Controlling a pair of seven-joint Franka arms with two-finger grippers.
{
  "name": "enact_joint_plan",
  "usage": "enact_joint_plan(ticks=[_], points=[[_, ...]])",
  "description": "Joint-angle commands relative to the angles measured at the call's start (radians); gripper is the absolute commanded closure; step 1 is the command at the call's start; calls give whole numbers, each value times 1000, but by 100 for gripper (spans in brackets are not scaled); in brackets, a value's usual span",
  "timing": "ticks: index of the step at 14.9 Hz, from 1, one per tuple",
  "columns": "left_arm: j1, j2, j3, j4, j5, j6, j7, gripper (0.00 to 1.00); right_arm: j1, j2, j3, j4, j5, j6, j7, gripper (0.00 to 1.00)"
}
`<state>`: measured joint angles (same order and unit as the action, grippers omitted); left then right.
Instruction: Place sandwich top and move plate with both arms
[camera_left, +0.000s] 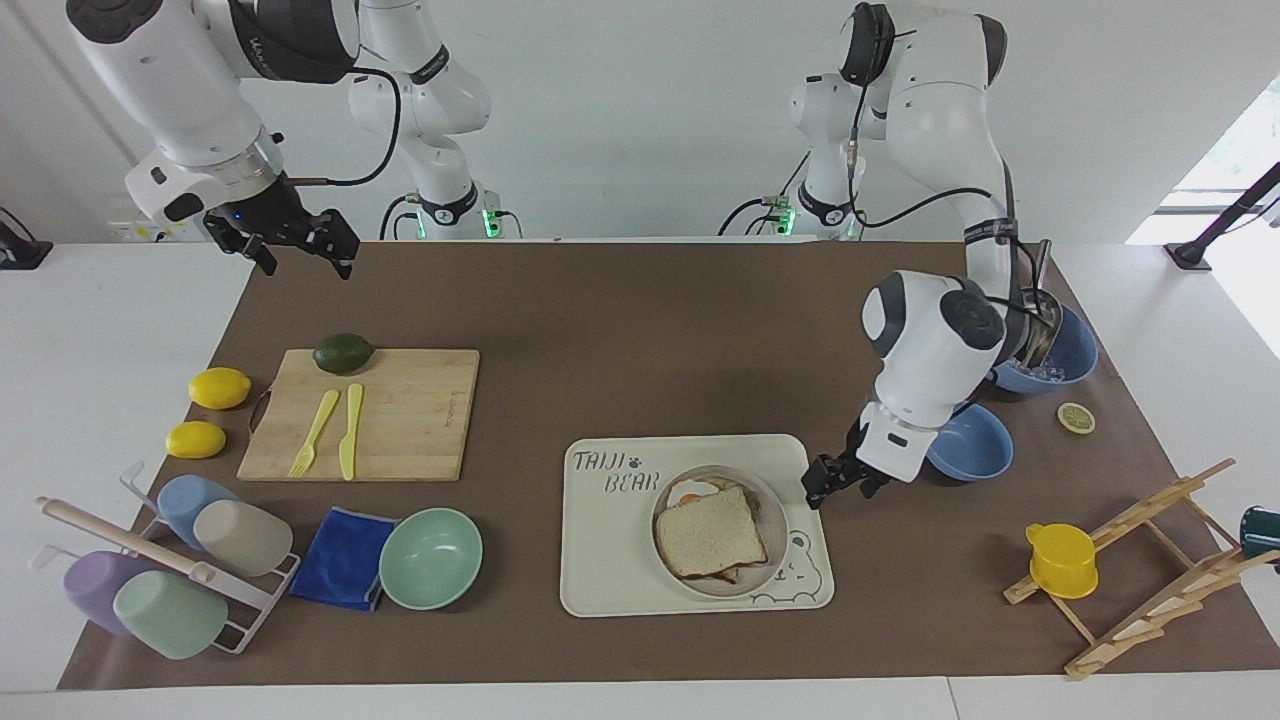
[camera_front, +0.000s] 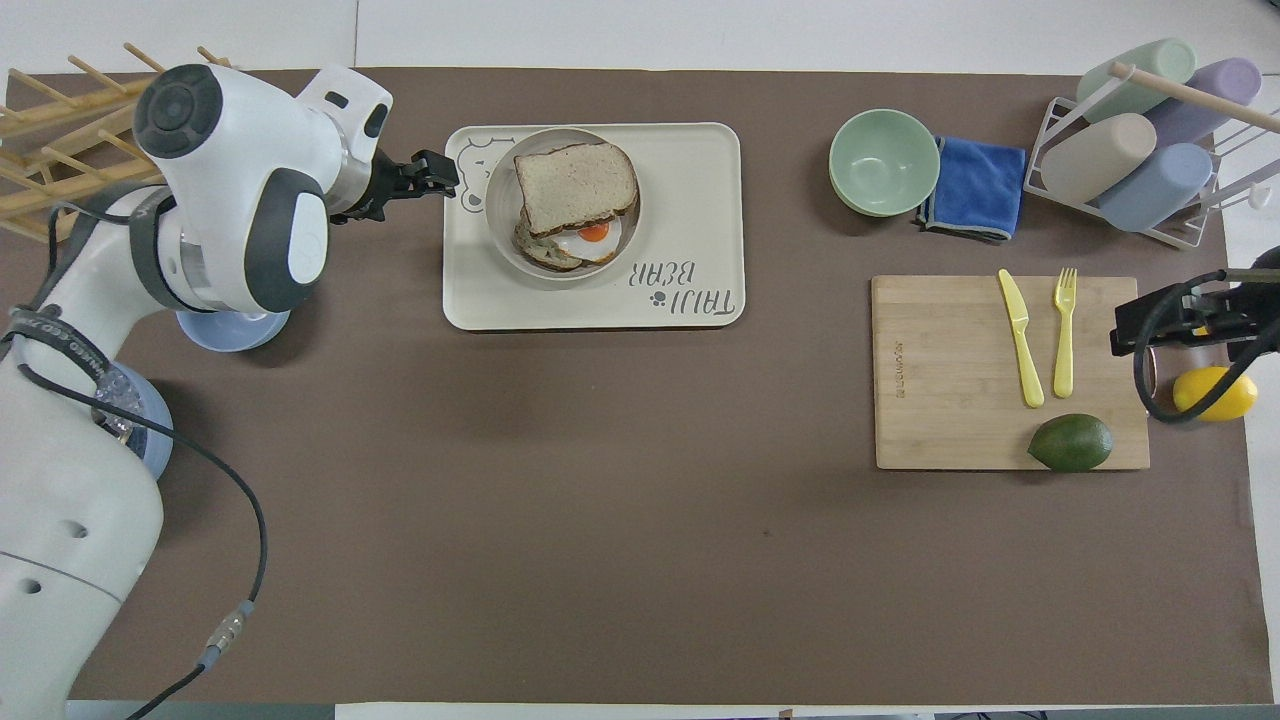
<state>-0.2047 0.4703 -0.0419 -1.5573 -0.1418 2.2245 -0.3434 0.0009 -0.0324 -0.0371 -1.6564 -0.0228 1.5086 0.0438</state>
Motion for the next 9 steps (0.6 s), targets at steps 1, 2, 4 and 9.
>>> enact_joint_plan(ticks=[1, 2, 4, 9], points=[[50, -119, 2, -26, 31, -123, 58, 0, -16, -24, 8, -25, 4, 10, -18, 0], [60, -151, 2, -29, 36, -172, 82, 0, -18, -24, 9, -25, 4, 10, -18, 0], [97, -215, 2, -30, 69, -264, 122, 0, -16, -24, 8, -26, 4, 10, -18, 0], [108, -411, 2, -116, 73, -471, 149, 0, -16, -24, 8, -25, 4, 10, -18, 0]])
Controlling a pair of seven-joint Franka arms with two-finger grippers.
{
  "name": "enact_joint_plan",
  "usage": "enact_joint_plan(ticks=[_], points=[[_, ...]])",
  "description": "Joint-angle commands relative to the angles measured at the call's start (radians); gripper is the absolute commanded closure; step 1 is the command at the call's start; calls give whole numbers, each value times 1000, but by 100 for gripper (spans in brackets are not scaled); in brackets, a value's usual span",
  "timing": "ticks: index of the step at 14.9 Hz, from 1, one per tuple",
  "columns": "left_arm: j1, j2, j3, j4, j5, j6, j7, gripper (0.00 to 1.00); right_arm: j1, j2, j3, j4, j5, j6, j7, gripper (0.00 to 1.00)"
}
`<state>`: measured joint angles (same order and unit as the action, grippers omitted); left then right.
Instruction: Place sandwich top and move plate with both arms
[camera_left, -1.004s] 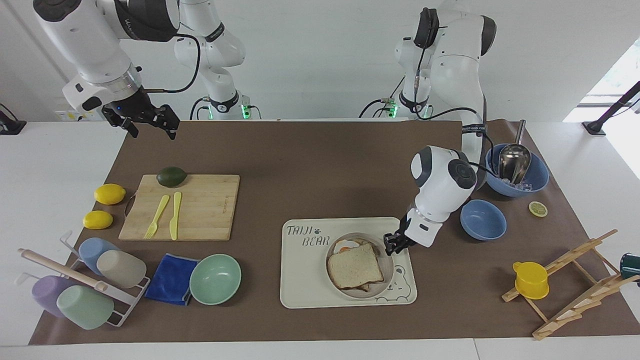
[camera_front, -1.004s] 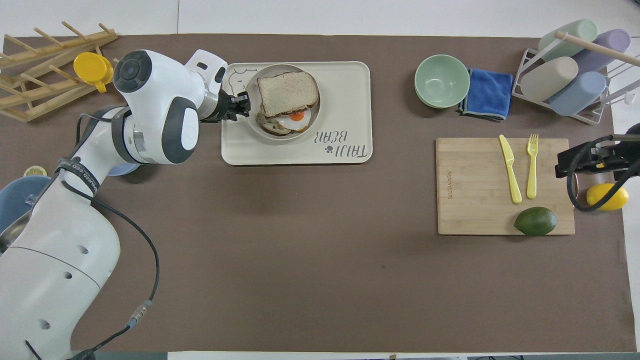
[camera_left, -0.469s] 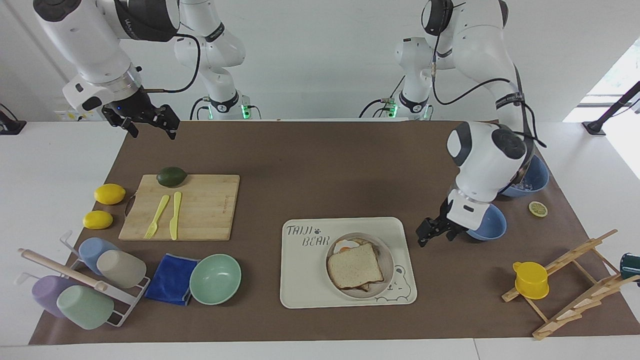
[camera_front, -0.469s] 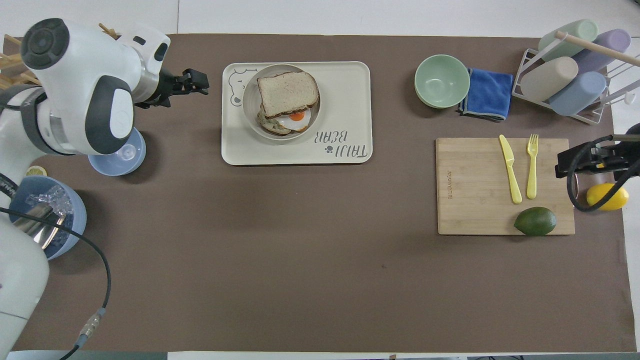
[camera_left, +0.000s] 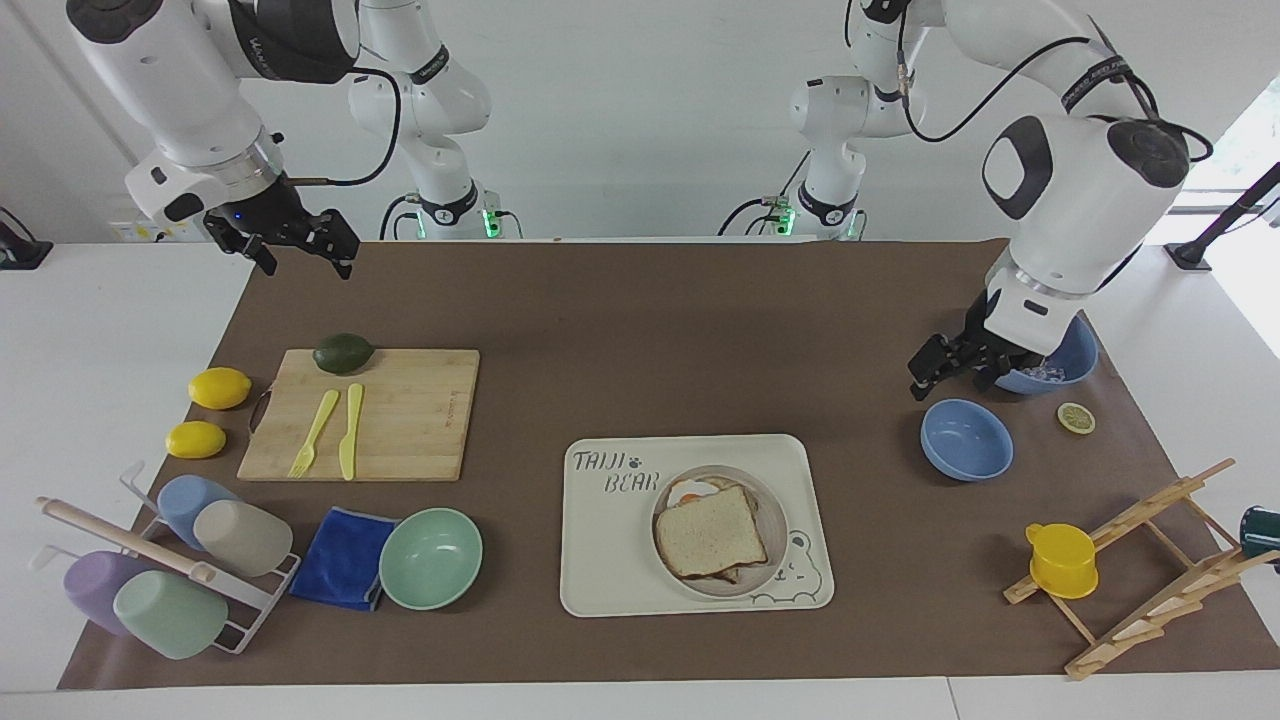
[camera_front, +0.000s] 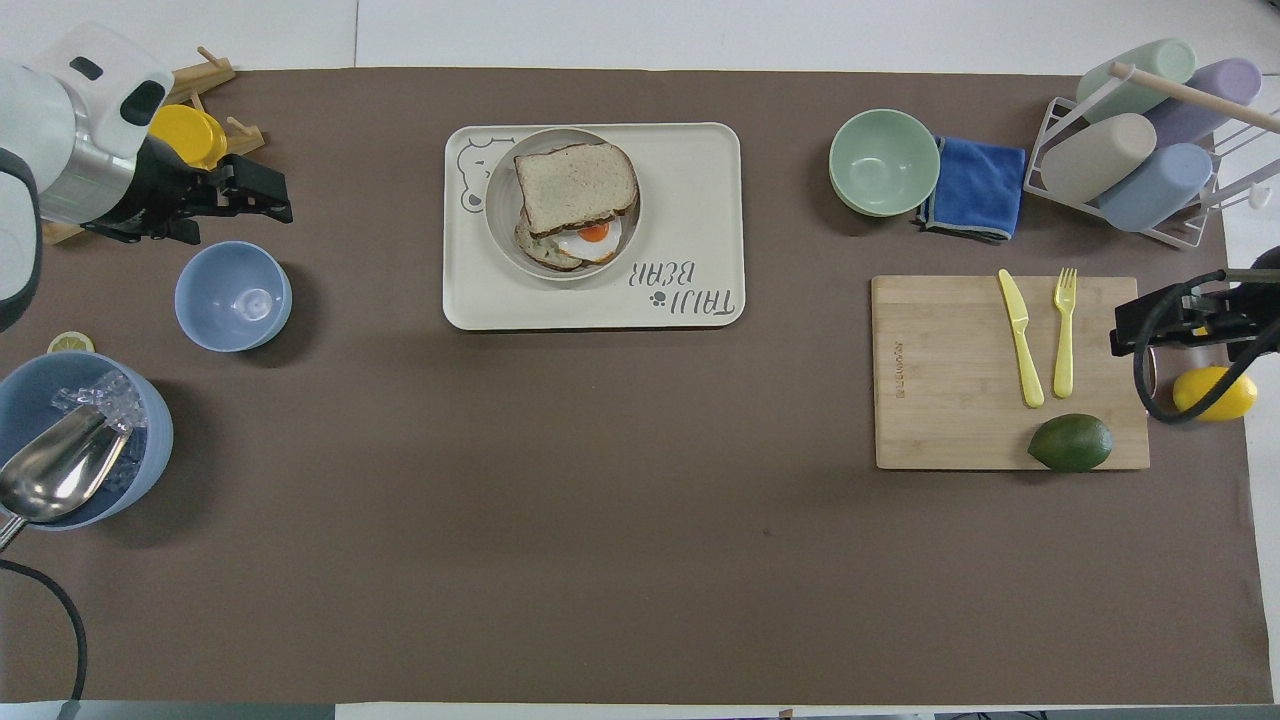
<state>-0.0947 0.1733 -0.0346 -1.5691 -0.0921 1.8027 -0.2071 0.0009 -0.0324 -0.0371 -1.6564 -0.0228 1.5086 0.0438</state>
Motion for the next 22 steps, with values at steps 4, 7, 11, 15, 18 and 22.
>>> enact_joint_plan(ticks=[4, 7, 11, 15, 18, 22], points=[[-11, -285, -5, -273, 52, -144, 31, 0, -16, -24, 8, -25, 4, 10, -18, 0], [-30, -316, -7, -316, 89, -149, 78, 0, -18, -24, 8, -25, 4, 10, -18, 0], [-45, -244, 10, -235, 91, -16, 140, 0, -16, -24, 8, -25, 4, 10, -18, 0], [-30, -167, 28, -7, 89, -264, 140, 0, -16, -24, 8, -26, 4, 10, -18, 0], [-28, -195, 30, -71, 89, -243, 143, 0, -16, -24, 8, -25, 4, 10, -18, 0], [-14, -196, 22, -88, 91, -157, 153, 0, -16, -24, 9, -25, 4, 10, -18, 0]])
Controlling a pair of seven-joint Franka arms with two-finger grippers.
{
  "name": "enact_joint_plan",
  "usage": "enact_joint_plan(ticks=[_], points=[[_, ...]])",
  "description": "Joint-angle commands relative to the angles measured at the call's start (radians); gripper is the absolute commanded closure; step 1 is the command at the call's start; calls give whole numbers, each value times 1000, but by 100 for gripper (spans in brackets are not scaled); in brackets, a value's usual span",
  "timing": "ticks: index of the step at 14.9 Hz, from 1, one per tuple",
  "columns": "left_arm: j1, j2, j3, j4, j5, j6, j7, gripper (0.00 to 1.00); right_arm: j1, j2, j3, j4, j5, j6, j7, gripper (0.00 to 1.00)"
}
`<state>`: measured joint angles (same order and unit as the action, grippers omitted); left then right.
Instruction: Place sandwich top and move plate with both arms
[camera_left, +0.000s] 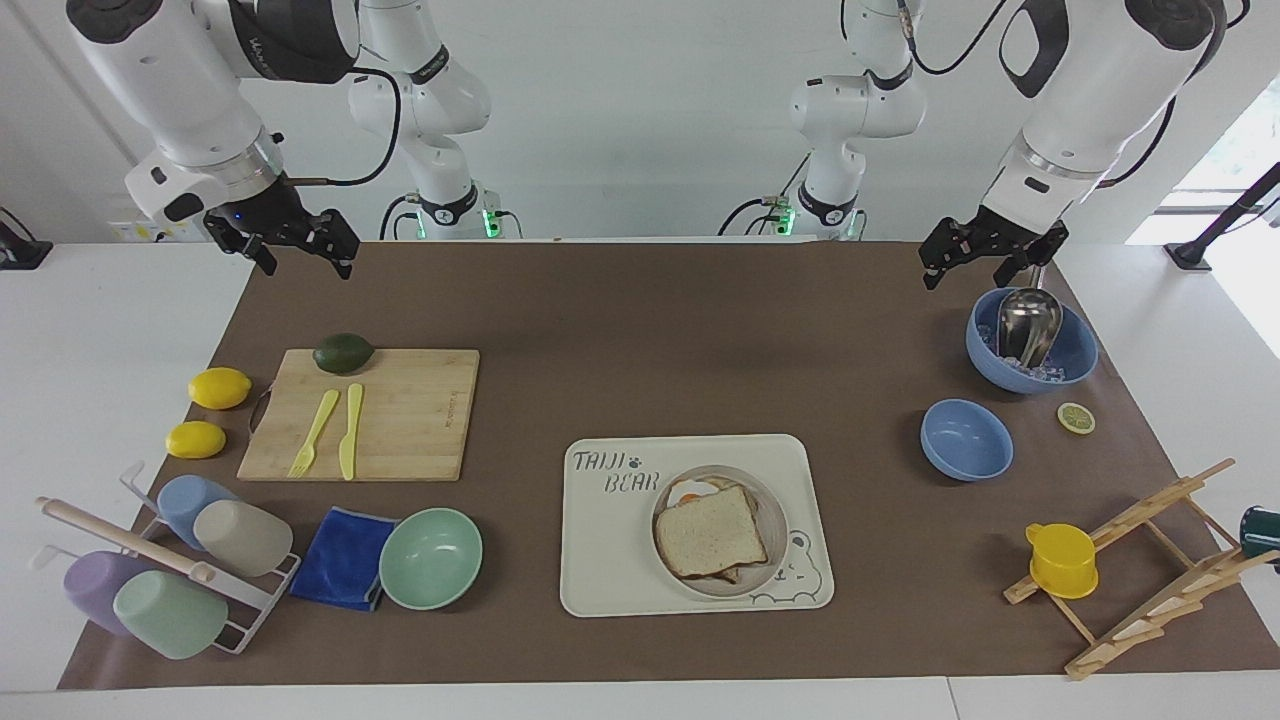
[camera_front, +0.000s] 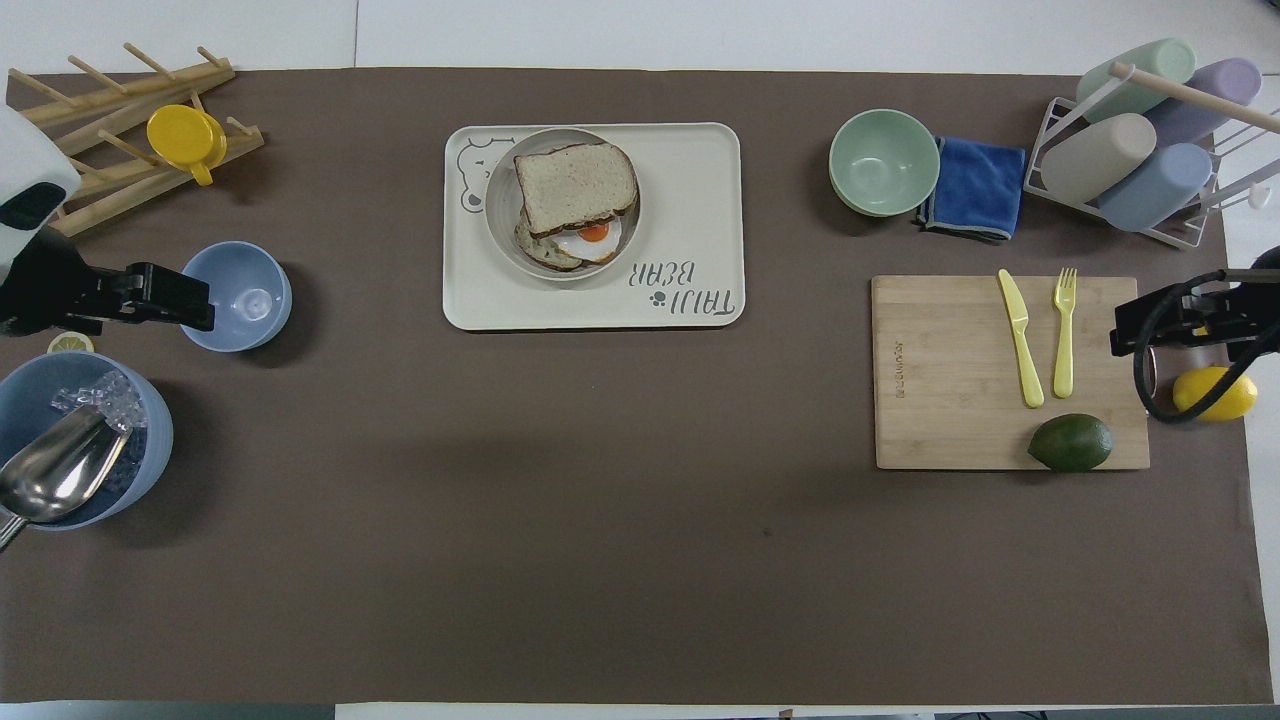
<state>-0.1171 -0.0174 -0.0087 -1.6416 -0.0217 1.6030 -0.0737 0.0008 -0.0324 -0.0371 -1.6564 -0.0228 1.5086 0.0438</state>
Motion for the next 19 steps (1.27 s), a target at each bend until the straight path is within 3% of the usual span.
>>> enact_joint_plan(ticks=[1, 14, 19], points=[[10, -4, -7, -15, 20, 55, 43, 0, -16, -24, 8, -25, 4, 10, -18, 0], [43, -4, -5, -18, 20, 69, 68, 0, -16, -24, 9, -25, 4, 10, -18, 0], [47, -7, -2, -17, 20, 0, 69, 0, -18, -24, 8, -25, 4, 10, -18, 0]])
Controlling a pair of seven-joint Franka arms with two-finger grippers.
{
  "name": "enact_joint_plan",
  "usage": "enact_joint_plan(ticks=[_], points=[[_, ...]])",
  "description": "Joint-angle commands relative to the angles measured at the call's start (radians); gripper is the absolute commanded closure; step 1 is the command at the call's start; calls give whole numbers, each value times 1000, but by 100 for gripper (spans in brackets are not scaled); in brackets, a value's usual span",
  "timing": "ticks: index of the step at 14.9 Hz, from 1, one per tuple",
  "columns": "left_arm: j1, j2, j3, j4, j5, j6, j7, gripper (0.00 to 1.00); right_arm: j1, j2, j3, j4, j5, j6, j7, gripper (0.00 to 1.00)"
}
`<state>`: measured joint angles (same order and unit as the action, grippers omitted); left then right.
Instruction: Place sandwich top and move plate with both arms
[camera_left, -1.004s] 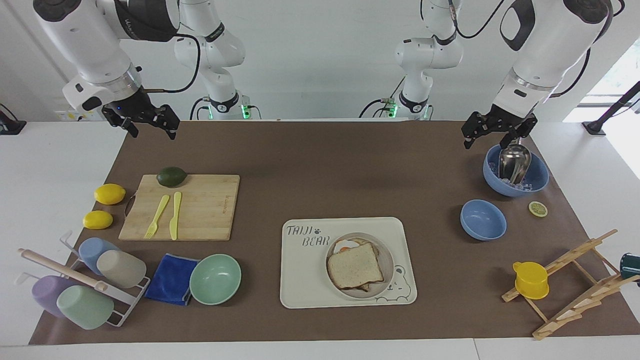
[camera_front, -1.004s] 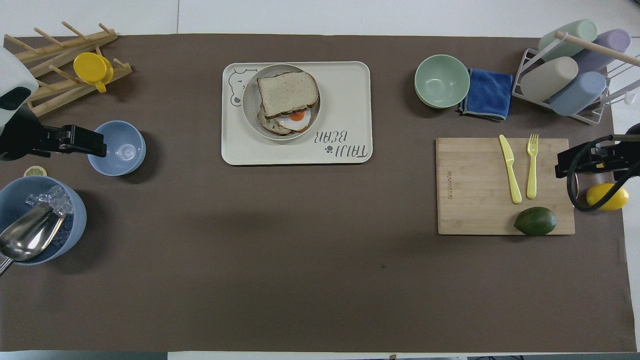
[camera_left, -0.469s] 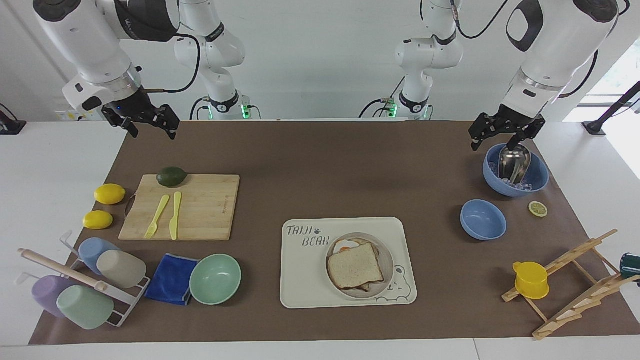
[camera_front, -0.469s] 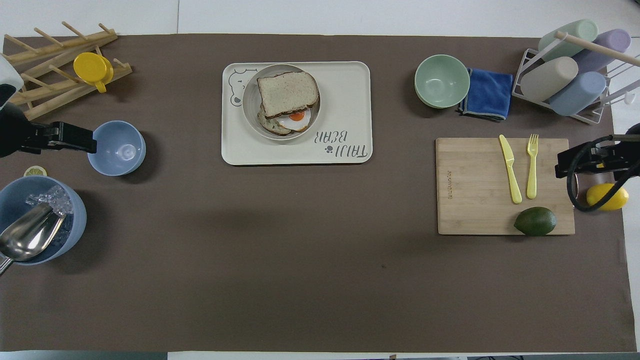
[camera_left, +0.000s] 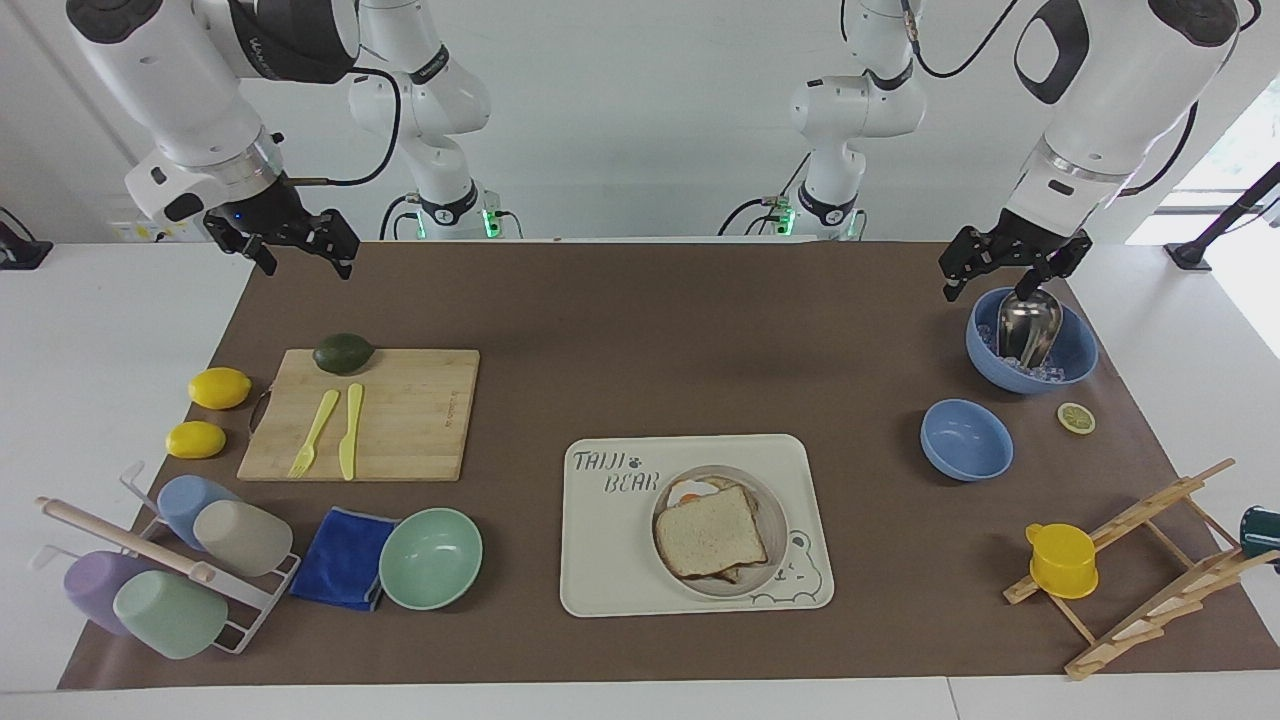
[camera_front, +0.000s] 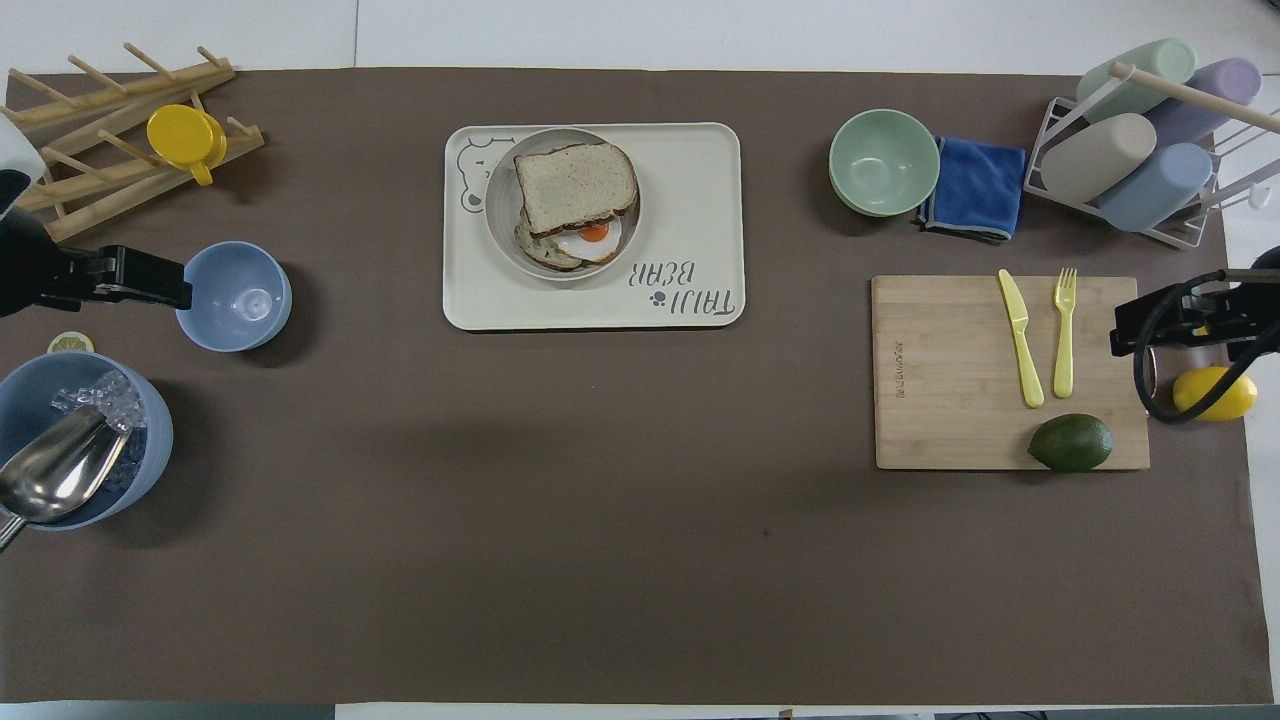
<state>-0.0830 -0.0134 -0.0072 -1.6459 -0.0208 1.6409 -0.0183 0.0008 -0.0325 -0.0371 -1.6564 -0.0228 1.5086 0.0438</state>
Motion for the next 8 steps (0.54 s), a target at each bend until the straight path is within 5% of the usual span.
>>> enact_joint_plan(ticks=[1, 8], points=[[12, -13, -4, -12, 19, -59, 12, 0, -16, -24, 8, -25, 4, 10, -18, 0], [15, -17, -4, -12, 19, -69, 11, 0, -16, -24, 8, -25, 4, 10, -18, 0]])
